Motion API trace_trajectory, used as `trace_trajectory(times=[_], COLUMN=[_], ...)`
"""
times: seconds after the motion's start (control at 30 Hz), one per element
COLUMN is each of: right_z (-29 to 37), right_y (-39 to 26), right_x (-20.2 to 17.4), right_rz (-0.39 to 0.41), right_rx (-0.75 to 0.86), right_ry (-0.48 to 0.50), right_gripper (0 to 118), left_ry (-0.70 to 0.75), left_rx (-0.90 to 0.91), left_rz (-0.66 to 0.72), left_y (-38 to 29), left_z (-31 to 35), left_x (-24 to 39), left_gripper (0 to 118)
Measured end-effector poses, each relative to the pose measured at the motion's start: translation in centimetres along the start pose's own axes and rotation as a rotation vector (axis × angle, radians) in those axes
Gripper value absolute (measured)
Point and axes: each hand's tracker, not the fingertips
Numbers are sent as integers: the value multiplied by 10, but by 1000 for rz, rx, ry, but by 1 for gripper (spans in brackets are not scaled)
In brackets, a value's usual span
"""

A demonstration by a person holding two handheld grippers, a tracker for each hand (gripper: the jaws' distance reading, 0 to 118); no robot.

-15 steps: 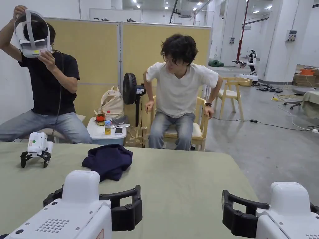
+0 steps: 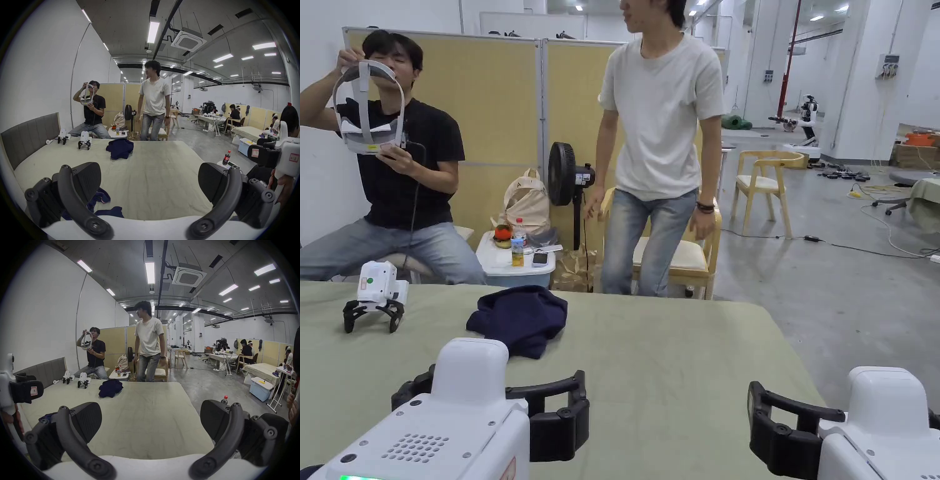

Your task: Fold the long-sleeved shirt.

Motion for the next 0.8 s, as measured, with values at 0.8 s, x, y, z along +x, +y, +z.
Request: trace_trajectory(times=[0.8], right_z=[1], right_y=[0], right_x=[2], right_rz=[3], right_rx=[5], right_ry=[8], right_gripper=[118], left_ry=[-4], left_rx=[-6], left_rz=[10], left_y=[0], left_z=[0], left_x=[1], left_gripper=[117])
